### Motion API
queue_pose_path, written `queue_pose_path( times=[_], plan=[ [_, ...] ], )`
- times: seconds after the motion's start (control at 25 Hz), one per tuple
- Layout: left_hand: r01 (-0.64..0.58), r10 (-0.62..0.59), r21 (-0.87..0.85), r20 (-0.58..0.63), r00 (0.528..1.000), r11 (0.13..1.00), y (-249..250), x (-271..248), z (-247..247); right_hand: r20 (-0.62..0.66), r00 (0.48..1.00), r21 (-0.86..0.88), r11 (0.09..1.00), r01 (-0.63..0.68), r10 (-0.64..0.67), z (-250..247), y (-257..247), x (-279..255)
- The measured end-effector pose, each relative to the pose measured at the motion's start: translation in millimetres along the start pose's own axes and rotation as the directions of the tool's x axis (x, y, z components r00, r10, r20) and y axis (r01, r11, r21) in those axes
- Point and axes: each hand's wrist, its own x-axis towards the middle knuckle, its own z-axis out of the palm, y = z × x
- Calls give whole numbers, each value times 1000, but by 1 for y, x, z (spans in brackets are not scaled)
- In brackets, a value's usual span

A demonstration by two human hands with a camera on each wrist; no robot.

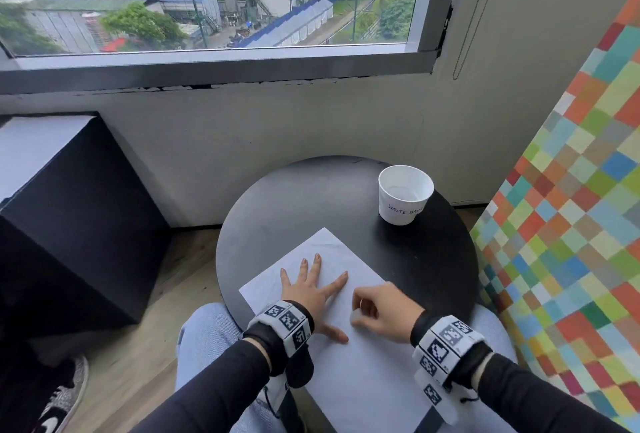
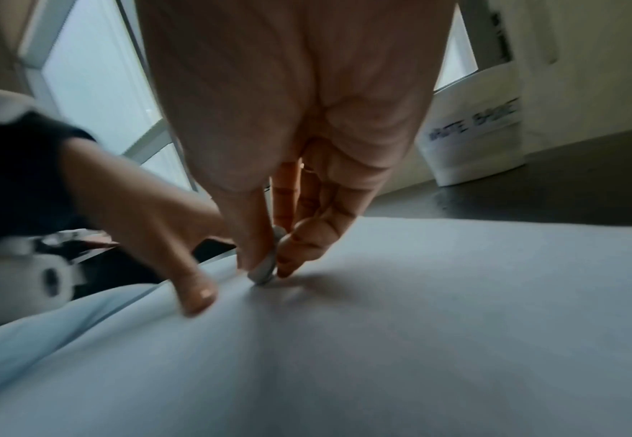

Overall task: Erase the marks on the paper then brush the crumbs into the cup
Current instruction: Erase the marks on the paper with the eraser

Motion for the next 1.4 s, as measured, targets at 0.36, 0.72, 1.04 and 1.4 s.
queue_pose_path(
  times=[0.36,0.72,1.04,1.4],
  plan=[
    [21,-21,35,23,1000,999,3,-2,-6,43,998,-51,998,37,-35,-2,-3,3],
    [23,-23,28,9,1000,999,4,-3,-8,-8,1000,-42,999,16,-16,-11,-4,10],
    [21,-21,10,12,1000,1000,3,-3,-8,-70,998,-40,999,0,-2,-11,-4,17],
    [14,-14,-3,7,1000,1000,2,-5,-6,72,992,-126,986,108,-100,-10,-13,20]
  ],
)
